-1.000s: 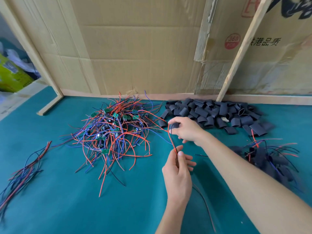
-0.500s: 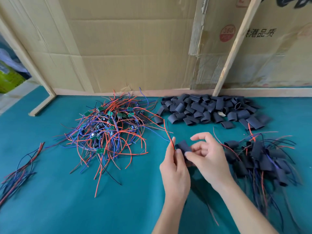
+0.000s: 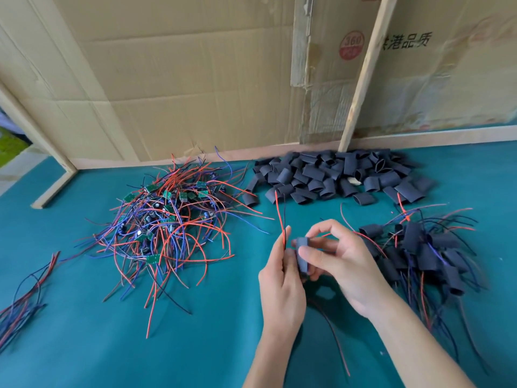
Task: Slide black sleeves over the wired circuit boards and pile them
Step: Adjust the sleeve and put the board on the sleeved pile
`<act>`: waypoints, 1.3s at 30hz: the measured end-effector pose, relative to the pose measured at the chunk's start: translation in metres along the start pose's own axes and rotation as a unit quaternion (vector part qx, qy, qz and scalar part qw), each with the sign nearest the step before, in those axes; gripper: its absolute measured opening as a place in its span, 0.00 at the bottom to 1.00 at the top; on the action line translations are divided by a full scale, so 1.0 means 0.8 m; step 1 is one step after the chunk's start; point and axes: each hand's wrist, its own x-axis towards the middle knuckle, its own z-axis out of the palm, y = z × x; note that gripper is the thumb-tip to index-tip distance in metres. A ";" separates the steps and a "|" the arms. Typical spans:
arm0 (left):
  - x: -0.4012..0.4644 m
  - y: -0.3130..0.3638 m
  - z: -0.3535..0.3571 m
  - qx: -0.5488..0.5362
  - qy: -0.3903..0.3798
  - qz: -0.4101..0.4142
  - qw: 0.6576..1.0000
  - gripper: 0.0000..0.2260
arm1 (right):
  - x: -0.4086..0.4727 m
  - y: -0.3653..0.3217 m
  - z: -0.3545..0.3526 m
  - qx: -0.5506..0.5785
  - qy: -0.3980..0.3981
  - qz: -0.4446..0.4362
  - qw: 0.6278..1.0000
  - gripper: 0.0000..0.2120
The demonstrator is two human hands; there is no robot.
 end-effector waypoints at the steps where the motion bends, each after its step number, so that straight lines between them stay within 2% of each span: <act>1: -0.001 0.000 0.000 0.016 -0.009 0.008 1.000 0.15 | 0.001 -0.002 -0.004 0.007 0.032 -0.012 0.999 0.14; 6: -0.006 0.001 0.002 0.090 -0.095 0.031 0.991 0.16 | 0.009 -0.019 -0.032 0.104 0.218 -0.065 0.968 0.17; 8: -0.007 0.003 0.004 0.116 -0.126 0.036 0.985 0.16 | 0.012 -0.021 -0.040 0.138 0.261 -0.072 0.953 0.13; 11: -0.008 0.004 0.006 0.156 -0.157 0.044 0.974 0.17 | 0.013 -0.022 -0.042 0.166 0.299 -0.060 0.938 0.02; 12: -0.009 0.005 0.007 0.165 -0.162 0.045 0.972 0.17 | 0.013 -0.023 -0.043 0.180 0.308 -0.053 0.933 0.05; 14: -0.010 0.007 0.008 0.174 -0.165 0.045 0.970 0.17 | 0.014 -0.025 -0.046 0.217 0.316 -0.036 0.923 0.08; 17: -0.009 0.008 0.008 0.184 -0.166 0.047 0.968 0.17 | 0.014 -0.029 -0.047 0.246 0.310 -0.027 0.918 0.05; 26: -0.010 0.012 0.008 0.207 -0.180 0.052 0.960 0.17 | 0.015 -0.026 -0.049 0.205 0.365 -0.026 0.908 0.06; 35: -0.011 0.015 0.010 0.234 -0.193 0.043 0.952 0.17 | 0.016 -0.034 -0.048 0.241 0.316 -0.023 0.917 0.06; 39: -0.011 0.017 0.011 0.273 -0.201 0.054 0.939 0.17 | 0.014 -0.037 -0.052 0.218 0.303 -0.022 0.927 0.11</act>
